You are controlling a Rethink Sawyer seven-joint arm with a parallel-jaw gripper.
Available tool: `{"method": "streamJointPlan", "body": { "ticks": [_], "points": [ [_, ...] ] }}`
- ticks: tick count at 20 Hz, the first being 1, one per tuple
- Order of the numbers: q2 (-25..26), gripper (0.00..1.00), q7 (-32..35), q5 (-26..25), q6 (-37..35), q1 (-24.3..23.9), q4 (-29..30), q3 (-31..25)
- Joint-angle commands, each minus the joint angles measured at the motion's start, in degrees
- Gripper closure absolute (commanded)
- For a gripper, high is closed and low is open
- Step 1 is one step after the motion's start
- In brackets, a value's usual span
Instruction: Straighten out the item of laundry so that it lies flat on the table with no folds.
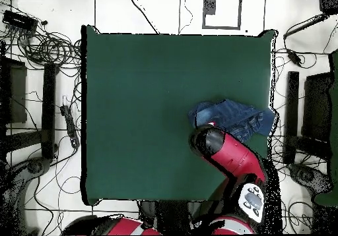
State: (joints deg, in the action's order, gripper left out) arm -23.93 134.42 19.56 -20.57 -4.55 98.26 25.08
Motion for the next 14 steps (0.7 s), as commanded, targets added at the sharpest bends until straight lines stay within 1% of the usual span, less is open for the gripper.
{"method": "streamJointPlan", "body": {
  "ticks": [1, 5, 7, 9, 10, 14],
  "points": [
    [3.57, 0.0, 11.27, 1.73, -3.53, 2.09, 1.6, -2.98],
    [6.49, 0.0, 12.11, 3.28, 0.96, 0.7, 2.52, -6.48],
    [7.76, 0.0, 13.85, 4.23, 0.69, 1.95, 2.4, -5.83],
    [8.34, 0.0, 15.83, 4.89, -0.69, 4.26, 2.24, -3.12],
    [8.53, 0.0, 17.24, 4.92, -1.95, 6.53, 1.75, 0.07],
    [4.33, 0.0, 15.59, 4.41, -6.11, 8.01, 2.9, 3.29]
  ]
}}
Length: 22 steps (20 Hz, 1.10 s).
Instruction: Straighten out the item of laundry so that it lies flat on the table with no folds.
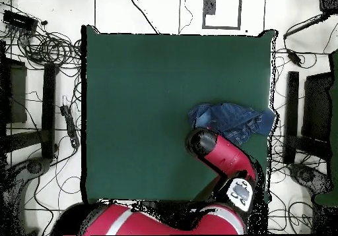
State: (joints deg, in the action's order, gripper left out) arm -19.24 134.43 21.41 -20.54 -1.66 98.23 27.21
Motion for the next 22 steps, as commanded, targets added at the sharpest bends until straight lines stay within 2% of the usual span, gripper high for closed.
{"method": "streamJointPlan", "body": {
  "ticks": [1, 6, 13, 15, 17, 19, 20, 22],
  "points": [
    [-1.12, 0.0, 15.18, 2.32, -7.3, 5.4, 2.9, 1.88],
    [-6.11, 0.0, 13.11, 1.47, -11.96, 6.12, 3.28, 4.09],
    [-9.77, 0.0, 10.08, 0.37, -14.27, 4.16, 3.1, 3.91],
    [-9.79, 0.0, 9.38, 0.49, -12.37, 3.21, 4.3, 2.36],
    [-8.46, 0.0, 9.41, 1.26, -7.55, 1.96, 6.06, -0.44],
    [-6.54, 0.0, 10.2, 1.83, -3.09, 1.18, 7.05, -2.63],
    [-3.97, 0.0, 10.45, 2.25, 0.0, -0.69, 6.74, -4.29],
    [-2.82, 0.0, 10.98, 2.32, 1.44, -1.0, 6.69, -4.93]
  ]
}}
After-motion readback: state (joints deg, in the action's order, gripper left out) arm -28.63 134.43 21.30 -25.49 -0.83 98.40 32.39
